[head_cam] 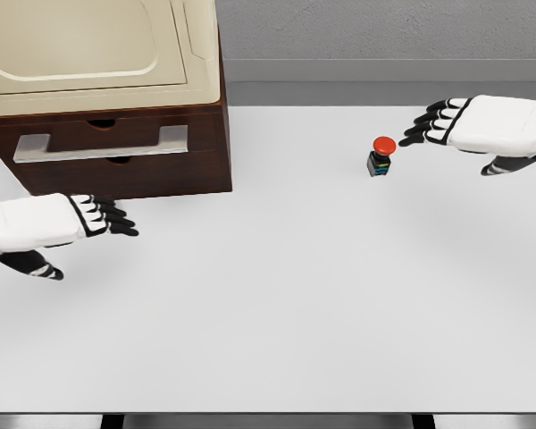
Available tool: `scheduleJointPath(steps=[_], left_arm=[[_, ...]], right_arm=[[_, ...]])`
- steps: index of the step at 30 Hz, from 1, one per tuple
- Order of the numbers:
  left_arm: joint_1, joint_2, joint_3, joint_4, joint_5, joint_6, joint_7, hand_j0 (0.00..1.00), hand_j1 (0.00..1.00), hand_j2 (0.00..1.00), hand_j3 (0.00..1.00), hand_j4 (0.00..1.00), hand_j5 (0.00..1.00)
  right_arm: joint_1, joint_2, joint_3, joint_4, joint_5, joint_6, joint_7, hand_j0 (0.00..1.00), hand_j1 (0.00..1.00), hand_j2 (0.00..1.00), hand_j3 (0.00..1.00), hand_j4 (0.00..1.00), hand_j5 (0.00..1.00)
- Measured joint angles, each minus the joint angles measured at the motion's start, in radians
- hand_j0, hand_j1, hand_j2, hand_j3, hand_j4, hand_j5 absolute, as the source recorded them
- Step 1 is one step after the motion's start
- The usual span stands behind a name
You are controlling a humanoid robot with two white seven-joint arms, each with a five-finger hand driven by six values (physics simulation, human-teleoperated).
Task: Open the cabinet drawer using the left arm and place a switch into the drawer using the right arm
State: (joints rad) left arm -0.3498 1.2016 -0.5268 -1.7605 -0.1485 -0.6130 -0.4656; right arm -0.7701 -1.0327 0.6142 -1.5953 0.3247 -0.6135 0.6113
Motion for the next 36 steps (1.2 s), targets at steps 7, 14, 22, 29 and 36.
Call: scheduleJointPath(steps=[7,14,22,29,36], left_arm=[[-0.072,-0.007,-0.014,-0.001,-0.003,0.0,-0.002,1.0,1.0,1.0,1.0,1.0,1.0],[-0.181,-0.027,-0.019,-0.002,0.112,0.0,-0.004,1.0,1.0,1.0,1.0,1.0,1.0],[-0.31,0.031,-0.11,0.002,0.474,0.0,-0.118,1.0,1.0,1.0,1.0,1.0,1.0],[-0.331,0.033,-0.141,0.0,0.502,0.233,-0.143,1.0,1.0,1.0,1.0,1.0,1.0],[-0.348,0.028,-0.145,0.001,0.452,0.394,-0.145,1.0,1.0,1.0,1.0,1.0,1.0]], right_arm=[[0.024,-0.011,-0.036,0.035,-0.032,-0.001,0.0,1.0,1.0,1.0,1.0,1.0,1.0],[-0.044,0.009,-0.08,0.075,-0.041,0.001,0.0,1.0,1.0,1.0,1.0,1.0,1.0],[-0.167,0.18,0.073,0.207,0.034,0.0,0.0,1.0,1.0,1.0,1.0,1.0,1.0],[-0.215,0.209,0.186,0.23,0.045,0.0,0.0,1.0,1.0,1.0,1.0,1.0,1.0],[-0.284,0.273,0.309,0.347,0.062,0.0,0.0,1.0,1.0,1.0,1.0,1.0,1.0]])
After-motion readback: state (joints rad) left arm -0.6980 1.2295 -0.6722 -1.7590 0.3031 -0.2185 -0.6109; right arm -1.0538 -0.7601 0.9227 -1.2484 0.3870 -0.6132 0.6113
